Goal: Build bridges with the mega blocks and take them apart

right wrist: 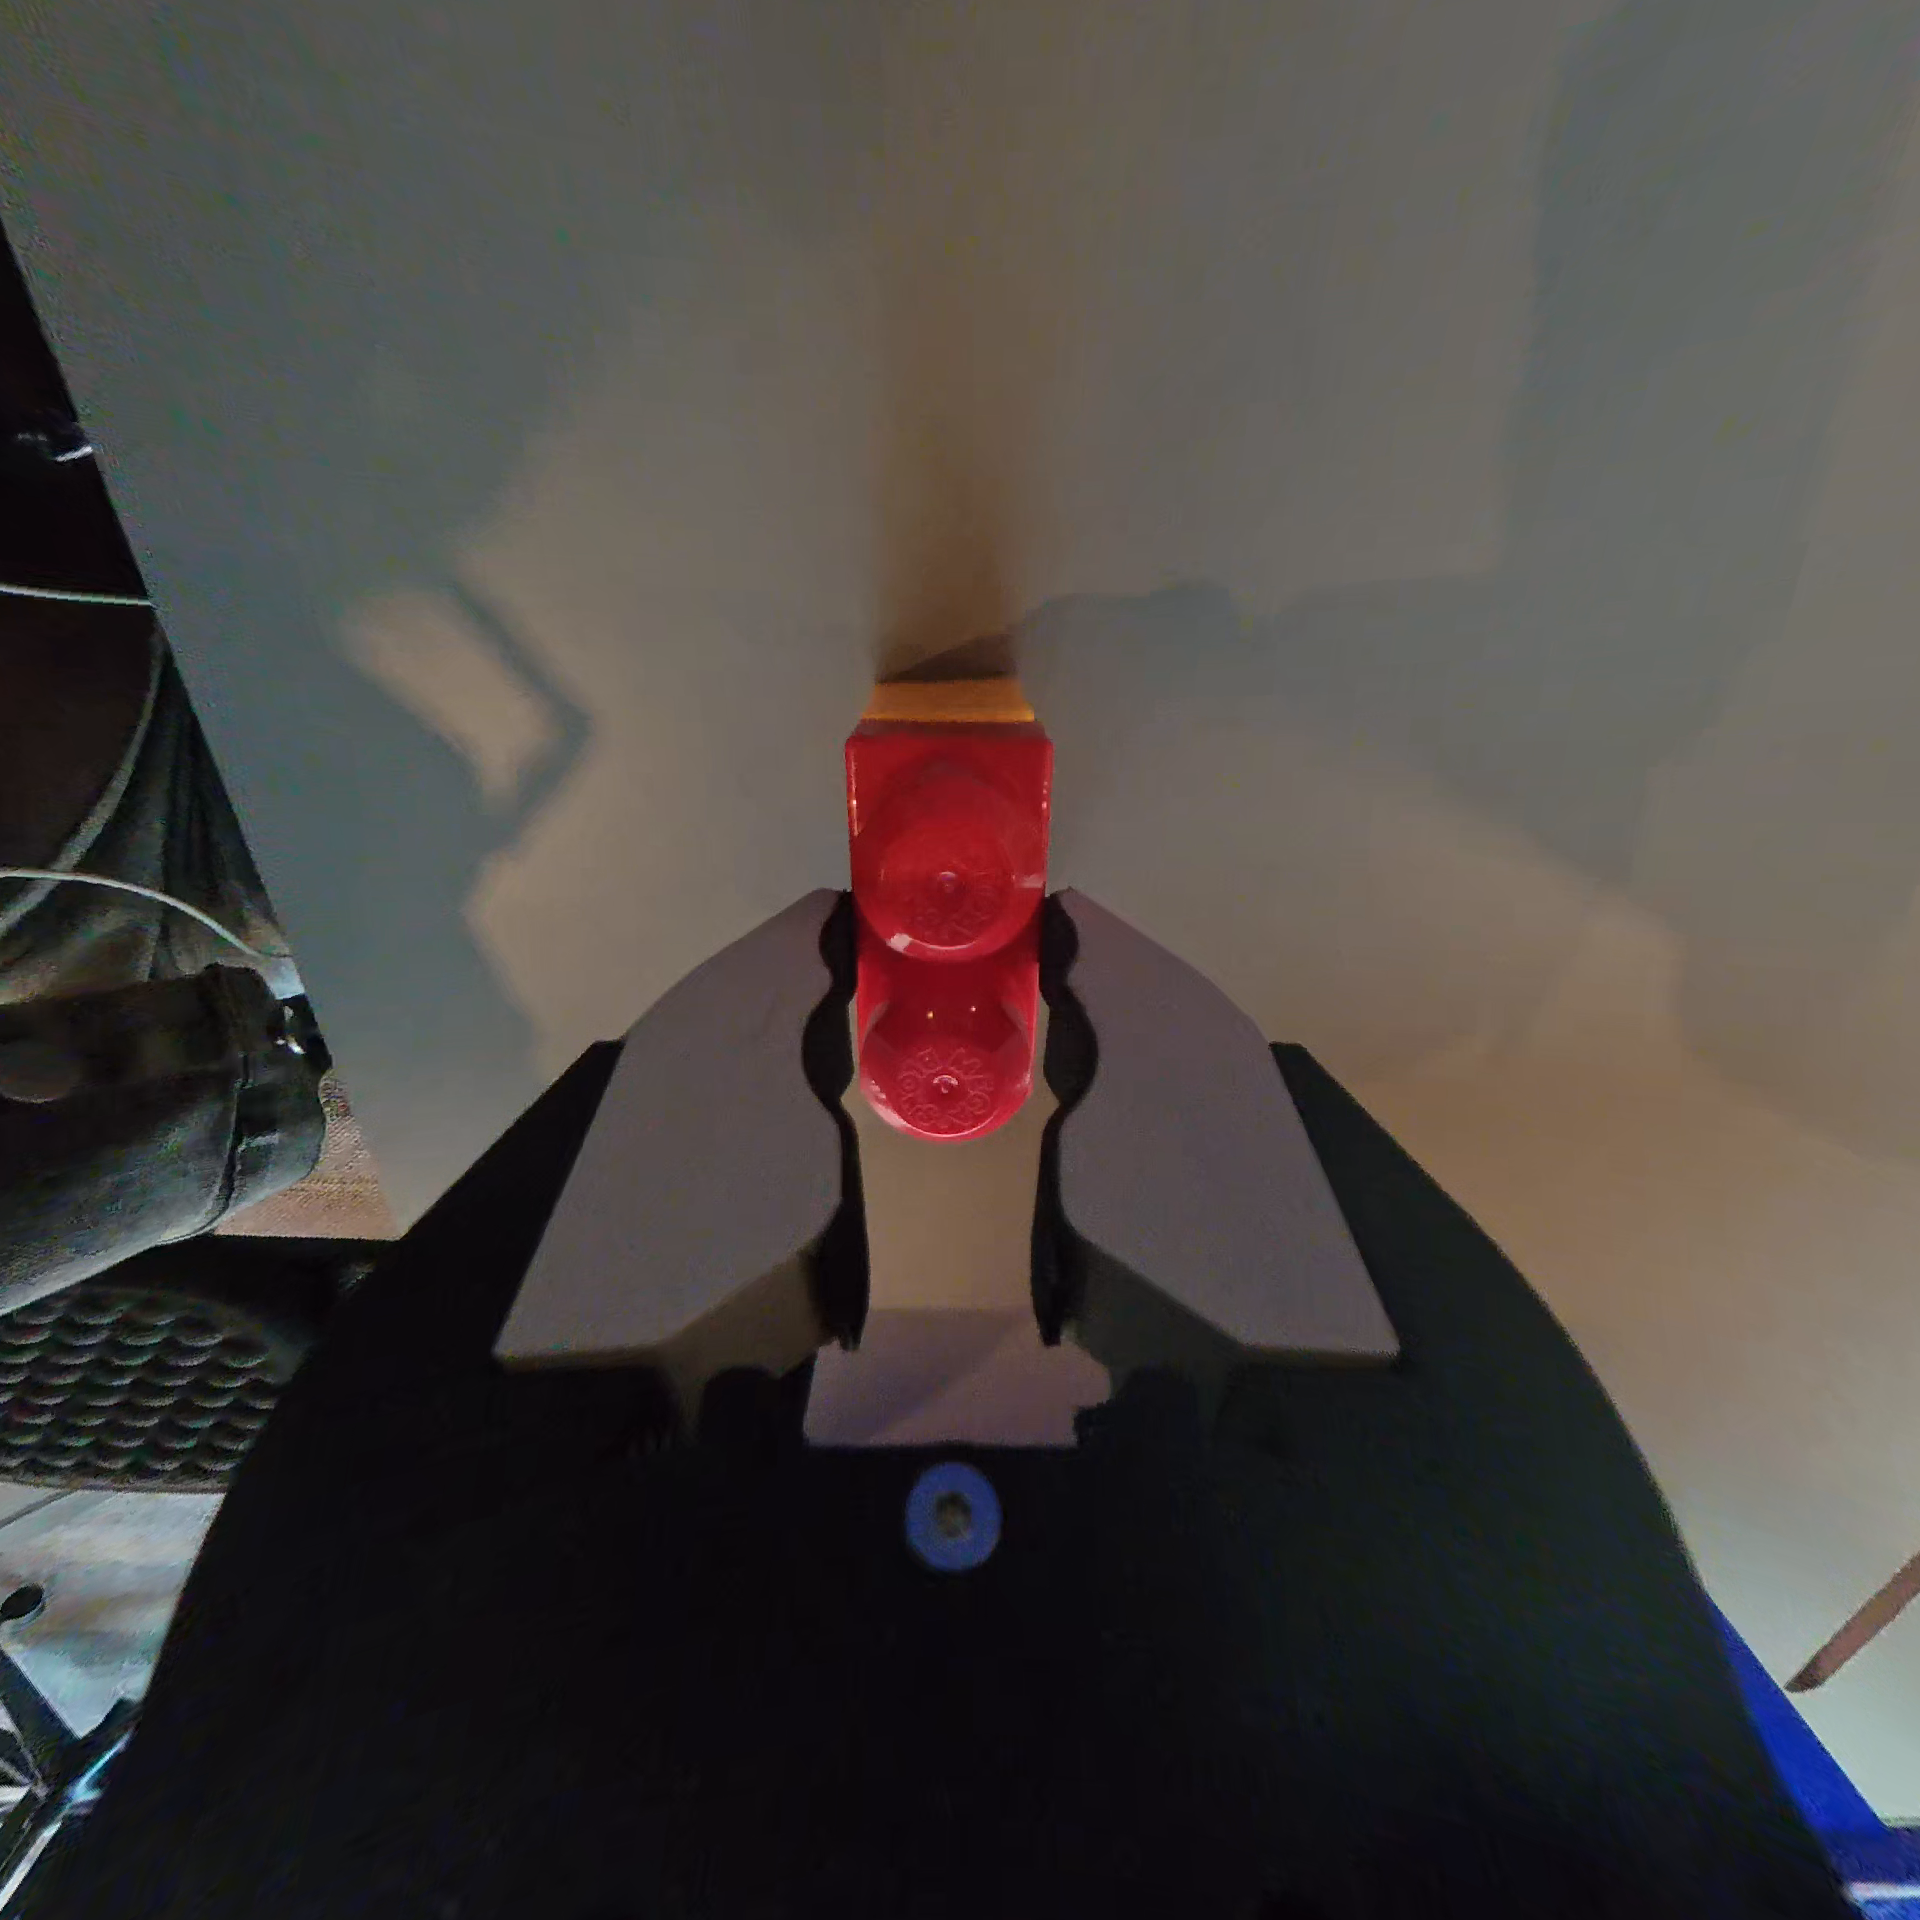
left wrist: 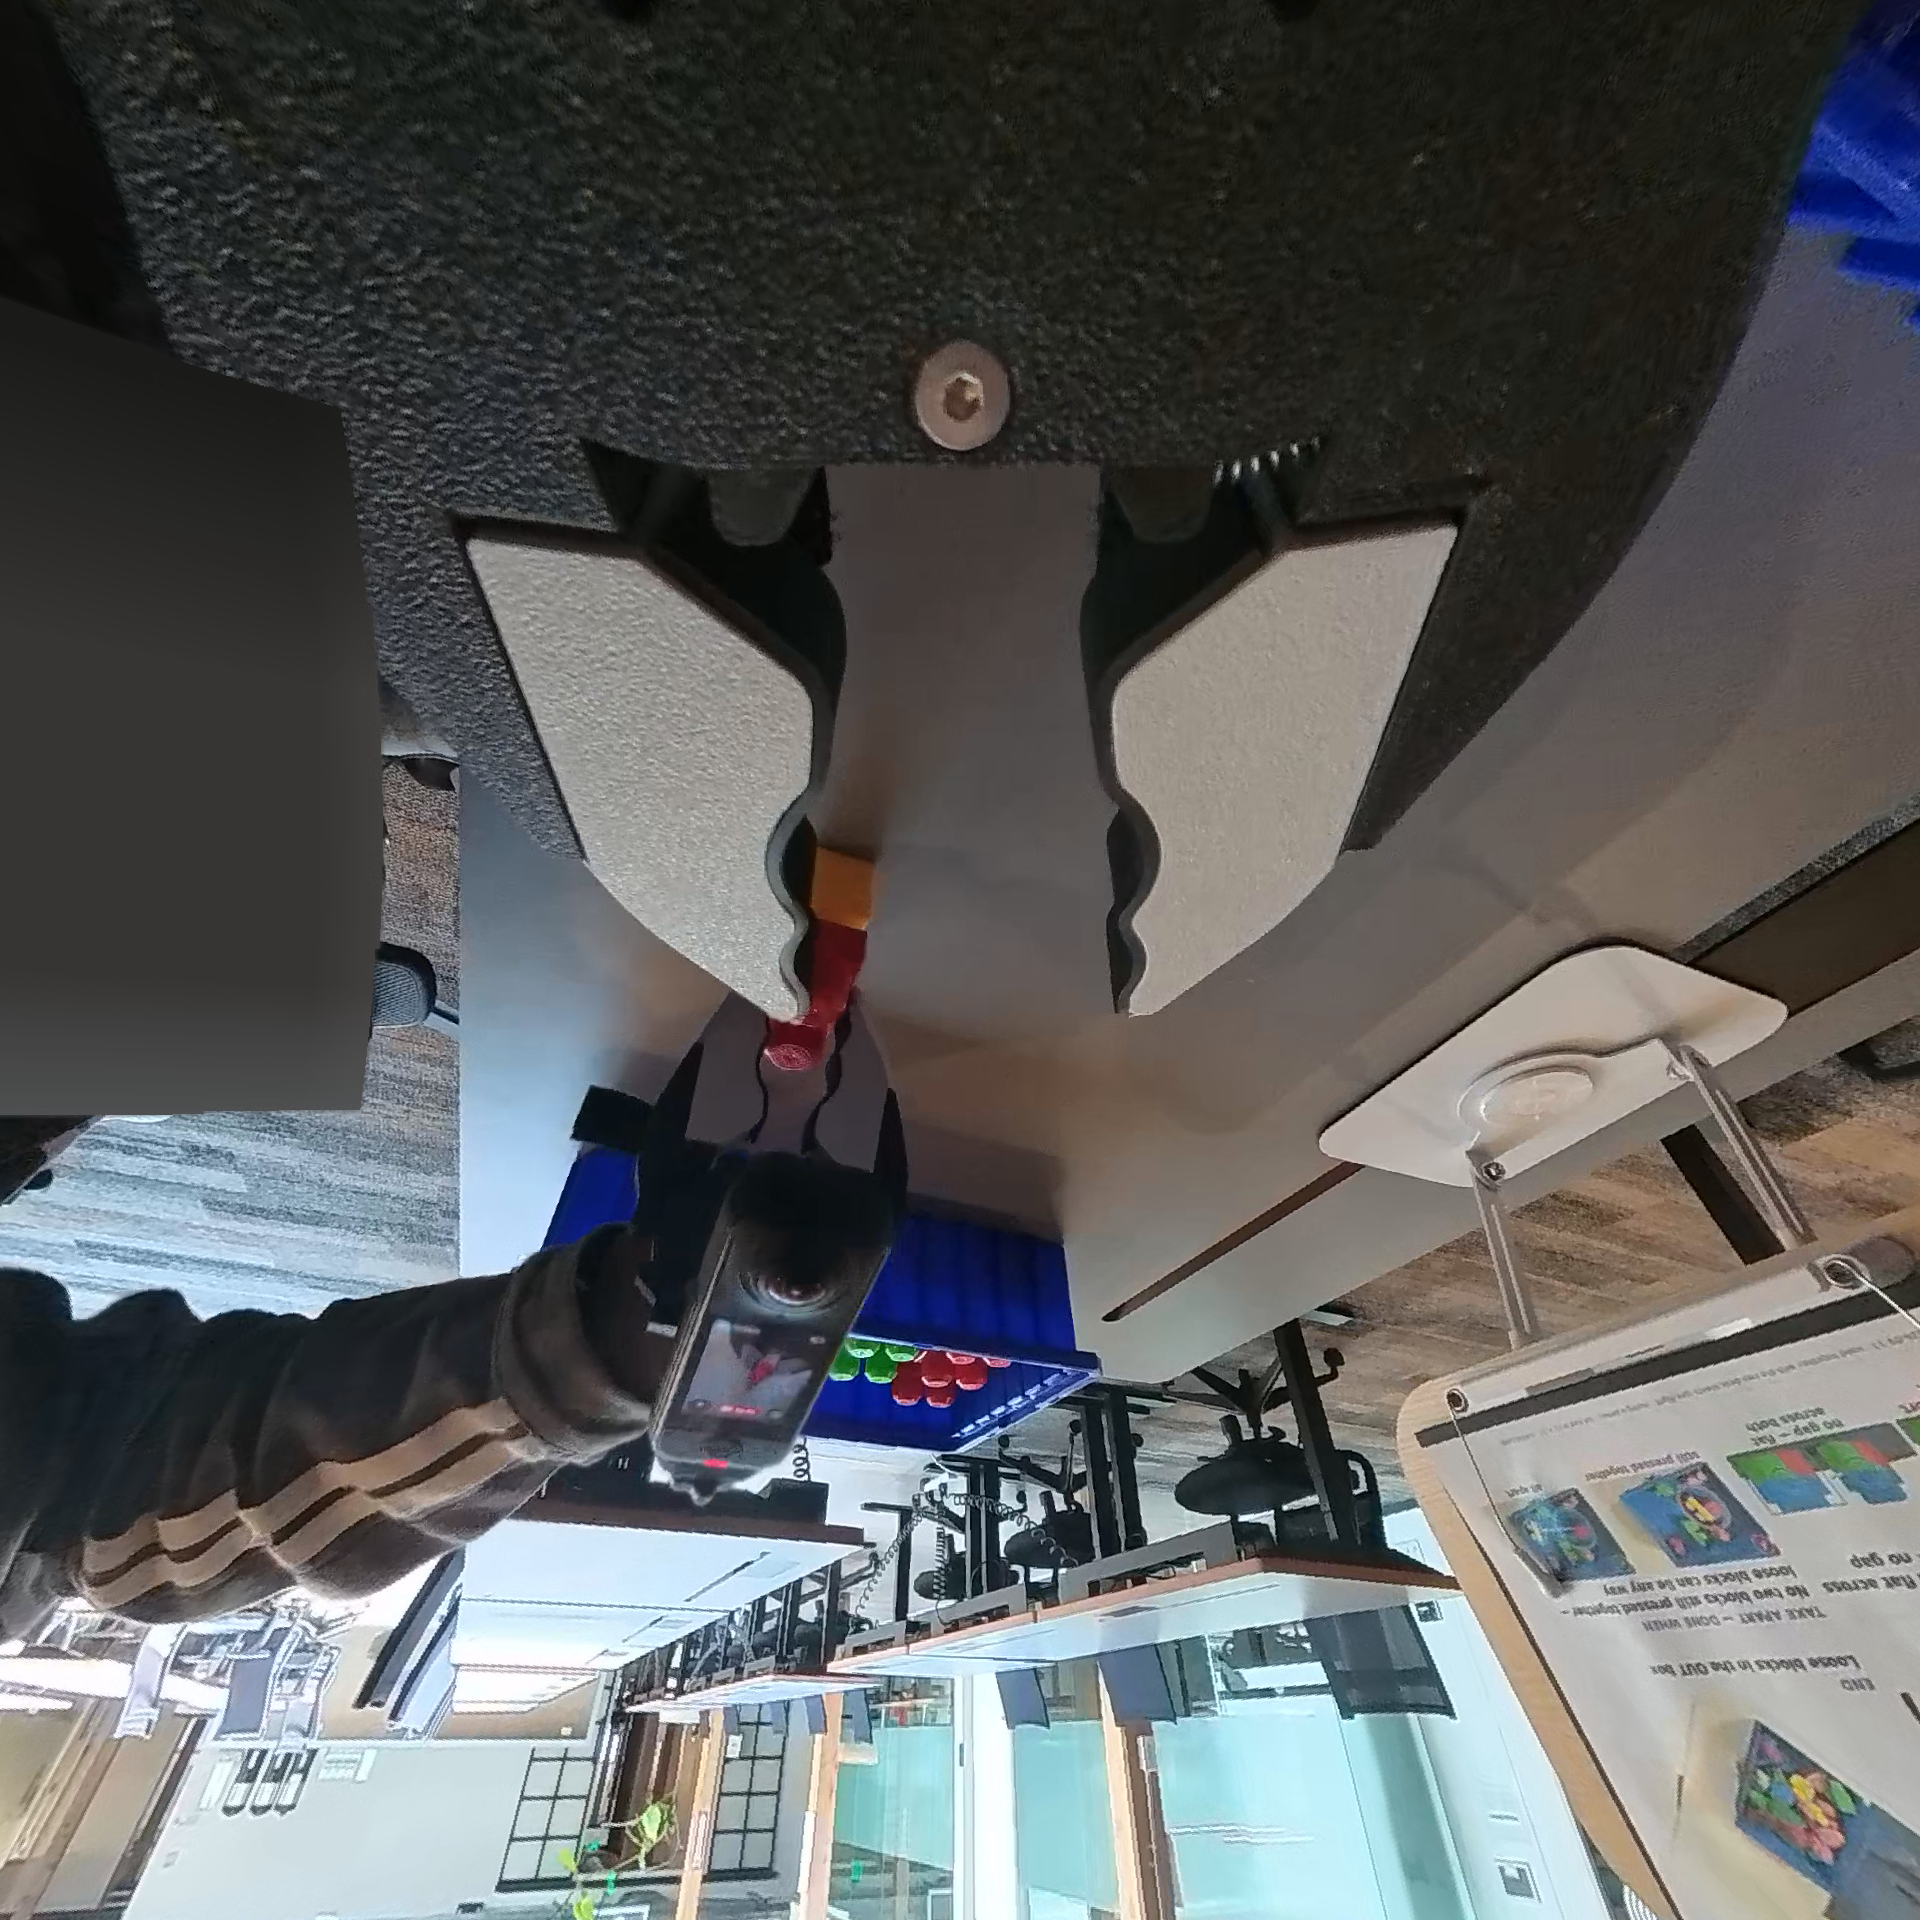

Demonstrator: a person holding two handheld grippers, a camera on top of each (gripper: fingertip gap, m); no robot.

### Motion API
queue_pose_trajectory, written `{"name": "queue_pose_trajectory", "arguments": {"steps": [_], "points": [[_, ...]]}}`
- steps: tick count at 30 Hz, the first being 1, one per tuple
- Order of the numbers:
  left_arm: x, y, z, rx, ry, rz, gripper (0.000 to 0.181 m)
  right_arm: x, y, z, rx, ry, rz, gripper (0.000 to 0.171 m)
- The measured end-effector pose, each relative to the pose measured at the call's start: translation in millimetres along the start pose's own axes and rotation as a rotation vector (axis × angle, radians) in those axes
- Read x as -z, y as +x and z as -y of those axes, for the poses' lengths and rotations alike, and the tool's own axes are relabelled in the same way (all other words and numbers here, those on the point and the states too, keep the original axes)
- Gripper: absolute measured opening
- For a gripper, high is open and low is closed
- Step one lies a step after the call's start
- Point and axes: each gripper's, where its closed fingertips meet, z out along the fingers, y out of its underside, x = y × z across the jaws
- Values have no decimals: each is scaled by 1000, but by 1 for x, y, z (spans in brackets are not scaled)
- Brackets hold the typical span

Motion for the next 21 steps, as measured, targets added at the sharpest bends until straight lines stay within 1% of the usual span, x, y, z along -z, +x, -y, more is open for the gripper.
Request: {"name": "queue_pose_trajectory", "arguments": {"steps": [12,21], "points": [[-6,2,-7,4,-21,-23,54,-4,0,-1,27,-83,46,33],[-8,3,-11,5,-34,-35,54,-8,0,-2,37,-98,44,33]]}}
